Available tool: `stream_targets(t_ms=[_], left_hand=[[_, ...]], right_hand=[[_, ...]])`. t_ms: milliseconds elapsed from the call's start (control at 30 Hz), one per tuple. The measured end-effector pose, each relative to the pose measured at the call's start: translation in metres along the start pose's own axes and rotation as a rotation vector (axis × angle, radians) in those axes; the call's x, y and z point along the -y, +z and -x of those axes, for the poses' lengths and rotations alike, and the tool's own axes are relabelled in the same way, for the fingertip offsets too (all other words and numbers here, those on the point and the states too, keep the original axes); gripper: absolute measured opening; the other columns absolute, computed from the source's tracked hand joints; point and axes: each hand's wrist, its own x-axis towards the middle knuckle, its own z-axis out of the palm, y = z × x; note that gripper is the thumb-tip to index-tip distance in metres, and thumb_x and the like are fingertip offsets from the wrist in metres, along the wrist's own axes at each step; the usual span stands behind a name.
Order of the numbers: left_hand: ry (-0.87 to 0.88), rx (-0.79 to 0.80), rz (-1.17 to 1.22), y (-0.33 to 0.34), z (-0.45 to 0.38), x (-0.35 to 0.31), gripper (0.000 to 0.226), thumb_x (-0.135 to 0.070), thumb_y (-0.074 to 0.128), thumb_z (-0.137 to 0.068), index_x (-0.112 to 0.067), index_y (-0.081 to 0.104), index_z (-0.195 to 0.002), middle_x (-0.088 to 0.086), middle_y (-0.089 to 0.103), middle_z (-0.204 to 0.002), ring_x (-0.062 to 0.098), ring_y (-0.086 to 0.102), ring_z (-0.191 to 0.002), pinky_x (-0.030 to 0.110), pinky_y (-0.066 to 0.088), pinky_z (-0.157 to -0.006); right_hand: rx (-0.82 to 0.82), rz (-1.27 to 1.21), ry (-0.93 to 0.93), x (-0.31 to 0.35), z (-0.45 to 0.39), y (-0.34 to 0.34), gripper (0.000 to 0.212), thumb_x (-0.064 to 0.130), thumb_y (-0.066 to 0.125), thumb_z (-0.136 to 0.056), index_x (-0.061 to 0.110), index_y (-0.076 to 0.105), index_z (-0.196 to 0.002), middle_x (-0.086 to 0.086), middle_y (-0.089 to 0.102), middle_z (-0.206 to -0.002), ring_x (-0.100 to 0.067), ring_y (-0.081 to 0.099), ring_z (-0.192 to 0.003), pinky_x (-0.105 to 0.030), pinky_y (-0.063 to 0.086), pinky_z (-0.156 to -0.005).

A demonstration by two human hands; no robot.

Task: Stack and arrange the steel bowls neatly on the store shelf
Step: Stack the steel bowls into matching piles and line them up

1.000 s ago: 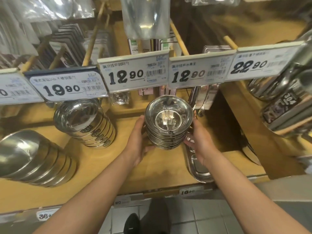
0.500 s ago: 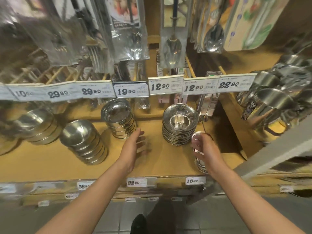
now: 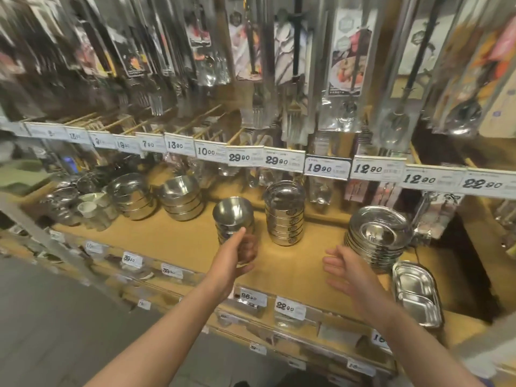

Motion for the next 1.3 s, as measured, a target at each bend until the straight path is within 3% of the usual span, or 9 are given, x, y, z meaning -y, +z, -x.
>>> stream_targets(t_ms=[133, 500, 633, 833, 933, 1033, 1167, 1233, 1300], left_hand=[[0.031, -0.055, 0.040, -0.030, 0.001, -0.004, 0.029, -0.044, 0.050, -0.101, -0.022, 0.068, -0.097, -0.002, 0.062, -0.089, 0.015, 0.059, -0.085, 0.037, 0.053, -0.079], [-0.012, -0.156, 0.092, -0.092, -0.036, -0.006, 0.034, -0.043, 0.050, -0.102, -0.016, 0.067, -0.109, 0.004, 0.063, -0.104, 0.020, 0.060, -0.095, 0.036, 0.055, -0.077], [-0.042, -0.130, 0.069, -0.113, -0.070, -0.010, 0.034, -0.045, 0.049, -0.102, -0.017, 0.067, -0.111, 0.003, 0.062, -0.106, 0.020, 0.060, -0.097, 0.037, 0.054, -0.078], [-0.168, 0.038, -0.073, -0.134, -0.135, -0.011, 0.043, -0.056, 0.043, -0.101, -0.028, 0.061, -0.127, 0.000, 0.057, -0.135, 0.023, 0.055, -0.121, 0.041, 0.054, -0.084], [-0.257, 0.173, -0.120, -0.137, -0.167, -0.012, 0.053, -0.063, 0.042, -0.097, -0.031, 0.053, -0.139, 0.000, 0.047, -0.148, 0.027, 0.047, -0.134, 0.046, 0.056, -0.089], [-0.318, 0.307, -0.122, -0.136, -0.192, -0.009, 0.055, -0.069, 0.042, -0.094, -0.038, 0.050, -0.138, -0.003, 0.042, -0.150, 0.029, 0.040, -0.141, 0.057, 0.050, -0.101], [-0.328, 0.492, -0.152, -0.126, -0.206, -0.003, 0.059, -0.081, 0.047, -0.081, -0.043, 0.065, -0.124, -0.011, 0.071, -0.125, 0.018, 0.068, -0.112, 0.050, 0.060, -0.083], [-0.329, 0.490, -0.145, -0.123, -0.209, 0.001, 0.062, -0.082, 0.052, -0.075, -0.039, 0.070, -0.116, -0.008, 0.076, -0.111, 0.013, 0.075, -0.093, 0.040, 0.059, -0.070], [-0.314, 0.489, -0.142, -0.121, -0.210, 0.004, 0.062, -0.081, 0.052, -0.075, -0.038, 0.072, -0.114, -0.007, 0.077, -0.108, 0.012, 0.075, -0.091, 0.037, 0.059, -0.069]], right_hand=[[0.073, 0.028, 0.010, -0.002, -0.005, 0.028, 0.035, 0.035, 0.042, -0.105, 0.011, 0.064, -0.118, -0.009, 0.066, -0.116, -0.019, 0.064, -0.104, -0.031, 0.052, -0.070], [0.148, 0.074, 0.035, -0.004, -0.039, 0.094, 0.027, 0.041, 0.042, -0.104, 0.023, 0.063, -0.106, -0.005, 0.066, -0.116, -0.015, 0.063, -0.103, -0.032, 0.055, -0.072], [0.167, 0.049, 0.067, -0.010, -0.058, 0.124, 0.036, 0.048, 0.042, -0.102, 0.022, 0.060, -0.119, -0.004, 0.061, -0.123, -0.013, 0.059, -0.109, -0.034, 0.055, -0.077], [0.092, -0.036, 0.086, -0.025, -0.088, 0.166, 0.039, 0.057, 0.036, -0.101, 0.034, 0.052, -0.128, -0.004, 0.045, -0.149, -0.025, 0.042, -0.135, -0.051, 0.047, -0.103], [0.074, -0.115, 0.090, -0.033, -0.101, 0.184, 0.064, 0.068, 0.033, -0.095, 0.035, 0.033, -0.151, 0.001, 0.031, -0.161, -0.026, 0.028, -0.147, -0.055, 0.038, -0.110], [0.054, -0.189, 0.090, -0.035, -0.109, 0.204, 0.057, 0.075, 0.032, -0.088, 0.053, 0.037, -0.140, 0.011, 0.034, -0.158, -0.015, 0.032, -0.141, -0.059, 0.032, -0.109], [0.038, -0.254, 0.111, -0.046, -0.118, 0.223, 0.062, 0.075, 0.027, -0.093, 0.048, 0.037, -0.147, 0.009, 0.039, -0.156, -0.018, 0.032, -0.145, -0.064, 0.028, -0.114], [-0.002, -0.284, 0.109, -0.049, -0.117, 0.229, 0.060, 0.075, 0.029, -0.093, 0.048, 0.041, -0.145, 0.009, 0.041, -0.155, -0.017, 0.035, -0.143, -0.063, 0.033, -0.113], [-0.054, -0.295, 0.108, -0.051, -0.115, 0.231, 0.054, 0.073, 0.031, -0.093, 0.051, 0.044, -0.140, 0.009, 0.043, -0.153, -0.017, 0.038, -0.141, -0.063, 0.035, -0.111]])
